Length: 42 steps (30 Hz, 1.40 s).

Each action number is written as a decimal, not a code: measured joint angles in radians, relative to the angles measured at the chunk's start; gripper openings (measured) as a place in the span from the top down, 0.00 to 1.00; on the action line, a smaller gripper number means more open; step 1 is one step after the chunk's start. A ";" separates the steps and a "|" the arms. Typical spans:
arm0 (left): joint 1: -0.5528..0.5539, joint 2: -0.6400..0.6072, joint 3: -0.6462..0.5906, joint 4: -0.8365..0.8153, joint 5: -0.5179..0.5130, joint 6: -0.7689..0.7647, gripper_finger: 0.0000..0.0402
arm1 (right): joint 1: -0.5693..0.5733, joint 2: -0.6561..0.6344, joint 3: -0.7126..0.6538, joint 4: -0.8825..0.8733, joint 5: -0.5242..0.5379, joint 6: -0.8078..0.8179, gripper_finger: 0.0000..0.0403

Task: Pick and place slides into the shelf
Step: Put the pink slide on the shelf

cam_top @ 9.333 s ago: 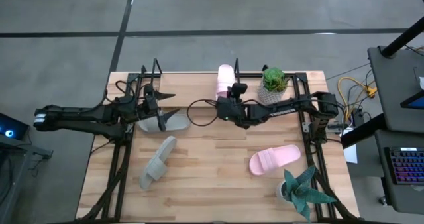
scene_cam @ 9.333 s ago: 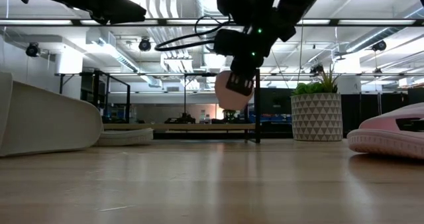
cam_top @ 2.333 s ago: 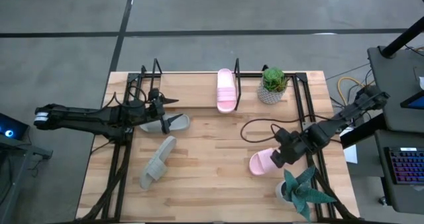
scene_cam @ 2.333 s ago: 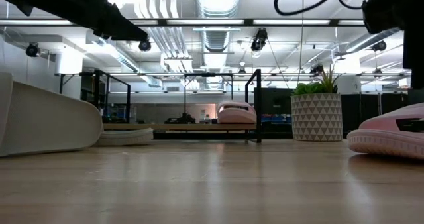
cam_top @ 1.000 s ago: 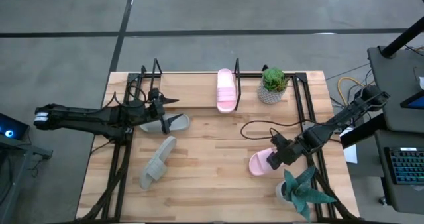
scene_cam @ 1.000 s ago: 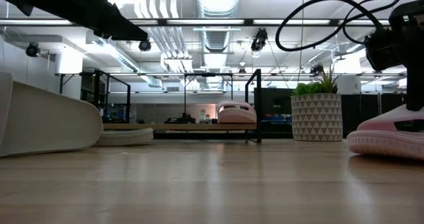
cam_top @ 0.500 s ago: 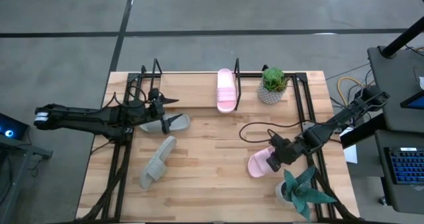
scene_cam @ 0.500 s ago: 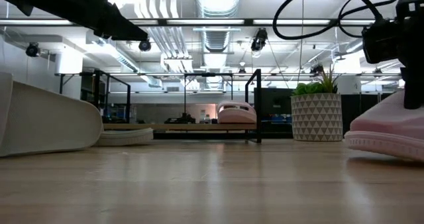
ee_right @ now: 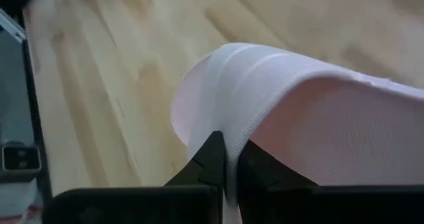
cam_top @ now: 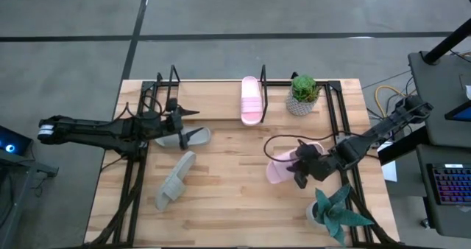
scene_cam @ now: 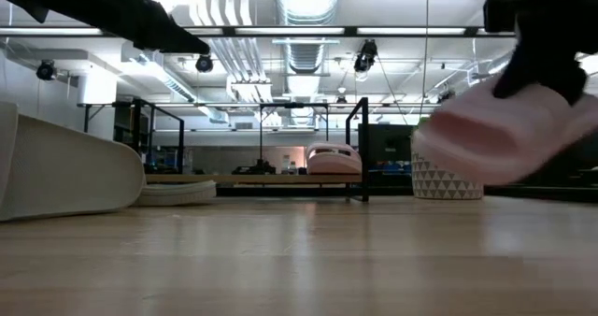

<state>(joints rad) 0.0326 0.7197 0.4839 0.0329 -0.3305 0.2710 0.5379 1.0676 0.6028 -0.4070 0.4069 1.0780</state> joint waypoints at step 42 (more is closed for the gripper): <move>-0.185 0.670 0.113 0.879 -0.184 1.345 0.33 | -0.245 0.001 0.106 0.457 0.316 -0.731 0.97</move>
<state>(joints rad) -0.1519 1.3894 0.5965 0.9117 -0.5141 1.6156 0.2925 1.0683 0.7086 0.0501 0.7226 0.3466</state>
